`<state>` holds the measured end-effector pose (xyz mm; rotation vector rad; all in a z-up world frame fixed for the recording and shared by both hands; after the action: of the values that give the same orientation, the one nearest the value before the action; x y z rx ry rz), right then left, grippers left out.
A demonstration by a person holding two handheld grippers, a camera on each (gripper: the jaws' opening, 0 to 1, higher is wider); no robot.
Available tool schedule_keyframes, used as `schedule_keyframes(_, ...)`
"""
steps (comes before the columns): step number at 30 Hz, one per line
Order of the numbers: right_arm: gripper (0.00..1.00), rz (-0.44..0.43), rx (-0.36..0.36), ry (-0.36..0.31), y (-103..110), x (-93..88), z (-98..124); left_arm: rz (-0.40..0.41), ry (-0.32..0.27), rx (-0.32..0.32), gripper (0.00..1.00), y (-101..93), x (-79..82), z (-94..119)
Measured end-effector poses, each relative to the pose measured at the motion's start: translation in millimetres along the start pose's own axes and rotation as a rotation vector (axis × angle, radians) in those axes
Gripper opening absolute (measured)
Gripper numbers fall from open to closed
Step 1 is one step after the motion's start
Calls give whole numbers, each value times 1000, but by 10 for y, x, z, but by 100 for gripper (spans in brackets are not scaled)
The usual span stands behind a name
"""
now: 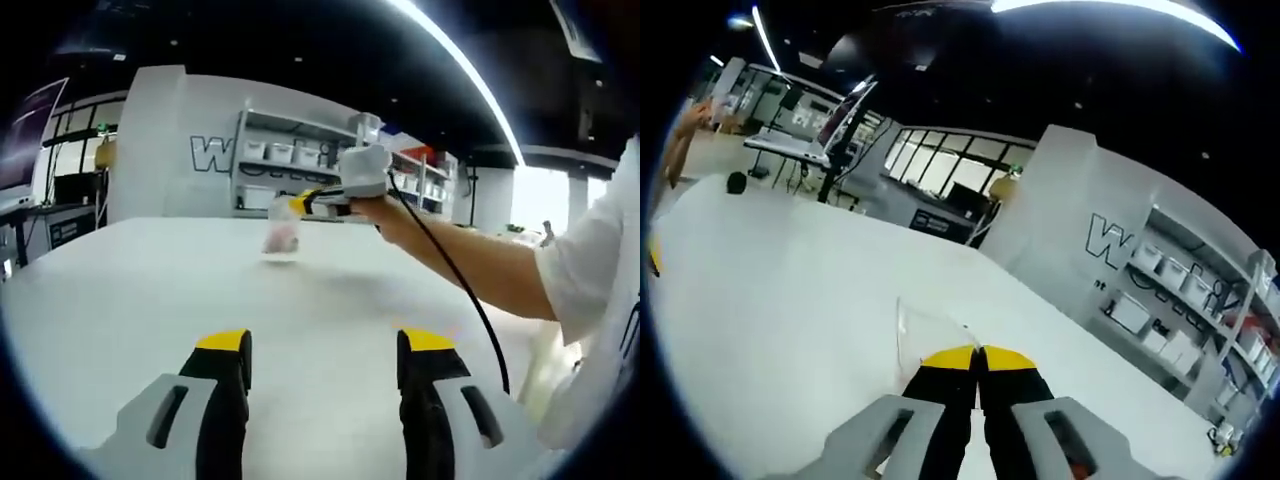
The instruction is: Open the resealable bag by pulling the two sides of the seal apart until the entire bag opening is separated and visibly accessible.
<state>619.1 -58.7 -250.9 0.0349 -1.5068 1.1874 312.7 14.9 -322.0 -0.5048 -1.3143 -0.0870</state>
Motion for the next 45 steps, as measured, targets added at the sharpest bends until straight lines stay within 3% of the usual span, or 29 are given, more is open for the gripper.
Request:
schedule_keyframes(9,0,-9,-7,21,-79,-96,-160,3,1,2,59,-4,5,-3)
schedule_keyframes(24,0,-13,-4,42,-40,-212,-129,6,1,-4,58,-33,12,-7)
schedule_keyframes(45,0,-103,32,81,285,-334,4,16,5,-12,58,-63,2,1)
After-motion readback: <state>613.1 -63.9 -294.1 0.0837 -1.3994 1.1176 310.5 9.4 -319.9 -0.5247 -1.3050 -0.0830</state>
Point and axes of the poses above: the point that each gripper's makers call its tool centre point, and the gripper's own axes: z roughly backward along the fingers, y roughly to its left, x roughly out of its top, the point moved 2 cm from there along z, roughly backward along the fingers, and after that the axes turned 11 degrees about z, right-handed, at the moved point
